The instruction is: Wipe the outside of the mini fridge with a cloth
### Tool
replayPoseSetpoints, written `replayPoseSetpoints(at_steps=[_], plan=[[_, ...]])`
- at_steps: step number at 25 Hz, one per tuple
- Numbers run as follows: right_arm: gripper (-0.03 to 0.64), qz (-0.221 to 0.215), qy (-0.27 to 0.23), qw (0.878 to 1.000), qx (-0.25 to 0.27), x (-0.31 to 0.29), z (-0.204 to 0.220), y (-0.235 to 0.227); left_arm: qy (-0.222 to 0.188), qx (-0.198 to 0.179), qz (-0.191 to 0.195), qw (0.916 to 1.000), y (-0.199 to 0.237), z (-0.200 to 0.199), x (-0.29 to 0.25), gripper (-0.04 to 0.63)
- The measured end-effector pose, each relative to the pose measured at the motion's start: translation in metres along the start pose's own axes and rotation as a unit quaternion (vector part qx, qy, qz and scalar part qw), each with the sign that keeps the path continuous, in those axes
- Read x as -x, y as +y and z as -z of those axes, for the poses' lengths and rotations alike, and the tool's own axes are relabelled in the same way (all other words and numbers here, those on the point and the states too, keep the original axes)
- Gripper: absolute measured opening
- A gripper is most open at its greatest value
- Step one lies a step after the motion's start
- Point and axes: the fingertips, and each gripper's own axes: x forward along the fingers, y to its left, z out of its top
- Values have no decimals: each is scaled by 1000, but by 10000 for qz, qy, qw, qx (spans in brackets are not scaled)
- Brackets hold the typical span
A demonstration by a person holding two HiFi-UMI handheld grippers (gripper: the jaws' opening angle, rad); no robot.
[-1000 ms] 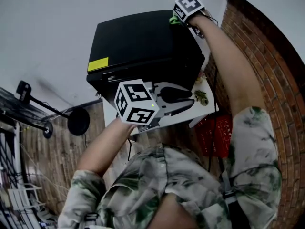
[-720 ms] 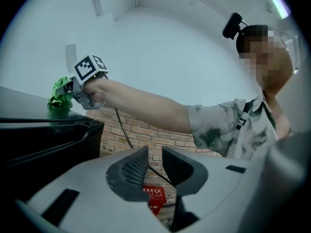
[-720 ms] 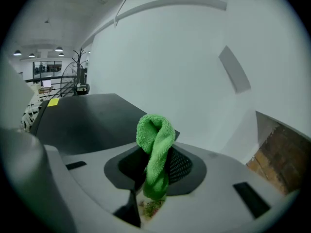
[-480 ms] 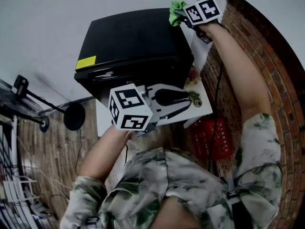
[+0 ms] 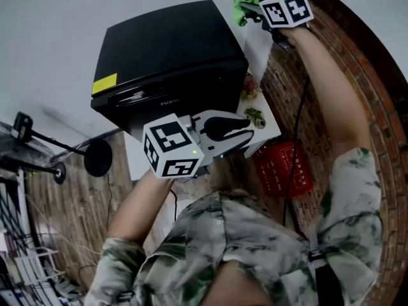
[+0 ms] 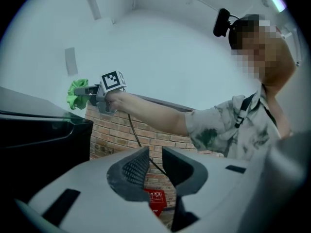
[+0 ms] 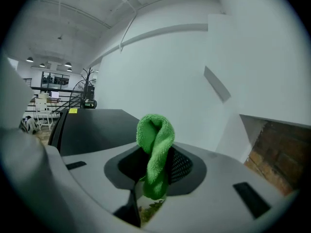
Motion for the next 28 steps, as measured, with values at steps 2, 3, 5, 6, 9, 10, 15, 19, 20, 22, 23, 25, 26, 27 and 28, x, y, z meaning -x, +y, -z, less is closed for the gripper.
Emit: replayPoseSetpoints(at_steps=[2,3,5,6,9,10,15,19,20,22,23,25,26,27,28], plan=[[115,-4,36,10000,7,3,7,0,-32,-38,41,10000,-6,-1,1,91],[115,-14,30,10000,25,4,11,0,-42,-51,43,10000,-8,1,1,91],[115,-49,-47,10000,25,5,18,0,-24,-43,14,10000,-10,6,-1,91],[115,-80,-109,9999,8,3,22,-1,-1,-26,-20,10000,-9,10,-3,91],[115,-260,-227,9994,-8,-9,35,-3,70,40,-137,9999,-4,20,-18,91],[115,-318,-249,9992,6,-14,39,-6,77,52,-175,9998,-2,20,-25,91],[115,-648,-532,9964,151,-43,44,-21,-89,155,-479,9987,23,10,-62,91],[115,-914,-659,9933,265,-66,54,-26,-120,232,-723,9970,44,9,-90,91],[115,-1019,-641,9923,304,-71,59,-24,-135,248,-777,9966,47,9,-97,91],[115,-1251,-542,9896,451,-83,71,-16,-154,259,-915,9953,51,8,-107,91],[115,-1348,-493,9882,540,-89,77,-11,-162,267,-989,9946,54,8,-110,91],[115,-1462,-437,9856,723,-98,86,-3,-174,305,-1115,9931,60,10,-115,91],[115,-1493,-409,9846,808,-102,91,1,-176,329,-1164,9925,61,12,-116,91],[115,-1515,-384,9838,879,-106,96,4,-172,351,-1207,9919,62,13,-117,91],[115,-1535,-369,9831,931,-109,101,6,-165,367,-1250,9913,63,14,-117,91]])
